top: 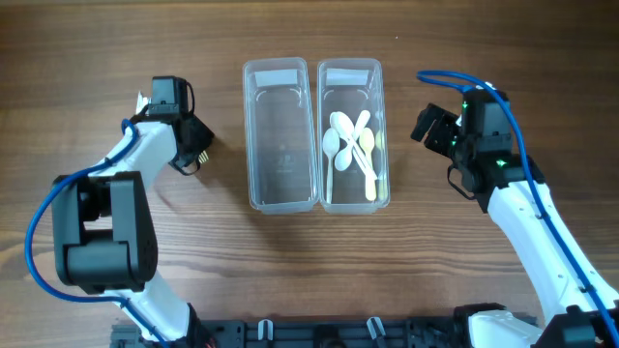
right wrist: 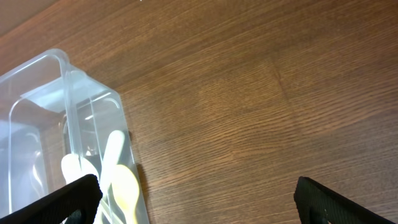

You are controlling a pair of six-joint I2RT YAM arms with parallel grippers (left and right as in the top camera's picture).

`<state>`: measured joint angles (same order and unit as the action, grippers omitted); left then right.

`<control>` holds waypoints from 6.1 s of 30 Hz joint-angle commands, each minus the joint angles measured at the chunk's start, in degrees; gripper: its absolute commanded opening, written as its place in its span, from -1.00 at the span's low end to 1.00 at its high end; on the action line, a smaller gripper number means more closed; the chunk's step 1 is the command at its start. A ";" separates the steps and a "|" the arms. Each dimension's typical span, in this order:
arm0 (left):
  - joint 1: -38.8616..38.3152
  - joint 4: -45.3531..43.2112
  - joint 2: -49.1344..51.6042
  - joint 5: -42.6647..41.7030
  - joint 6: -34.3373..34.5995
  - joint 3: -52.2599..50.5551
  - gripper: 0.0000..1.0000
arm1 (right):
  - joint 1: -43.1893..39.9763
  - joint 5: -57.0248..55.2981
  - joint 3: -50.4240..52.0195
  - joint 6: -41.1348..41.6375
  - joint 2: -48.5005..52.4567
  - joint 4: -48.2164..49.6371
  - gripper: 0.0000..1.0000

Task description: Pack container

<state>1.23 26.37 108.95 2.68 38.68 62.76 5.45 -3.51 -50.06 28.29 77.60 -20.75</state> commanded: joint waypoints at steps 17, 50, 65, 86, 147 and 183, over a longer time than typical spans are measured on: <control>0.48 2.84 4.50 -1.99 0.74 -3.74 -0.70 | 0.04 -1.20 0.02 0.33 0.26 0.15 0.99; 0.48 2.64 -12.09 -7.98 -2.49 -1.55 -0.37 | 0.04 -1.20 0.02 0.33 0.26 0.15 0.99; -0.66 -4.28 -8.50 -6.47 -19.02 -1.57 0.05 | 0.04 -1.20 0.02 0.31 0.26 0.15 1.00; -0.76 -4.37 0.42 -6.23 -23.30 -1.57 -0.71 | 0.04 -1.22 0.02 0.33 0.26 0.15 0.99; -23.21 4.46 -20.35 -10.25 -24.83 5.95 0.10 | 0.04 -1.20 0.02 0.31 0.26 0.15 1.00; 1.46 1.92 -11.21 6.45 -25.00 5.77 0.25 | 0.04 -1.20 0.02 0.33 0.26 0.15 0.99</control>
<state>1.69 30.65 92.75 7.57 14.00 68.12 5.45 -3.53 -50.06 28.29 77.65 -20.75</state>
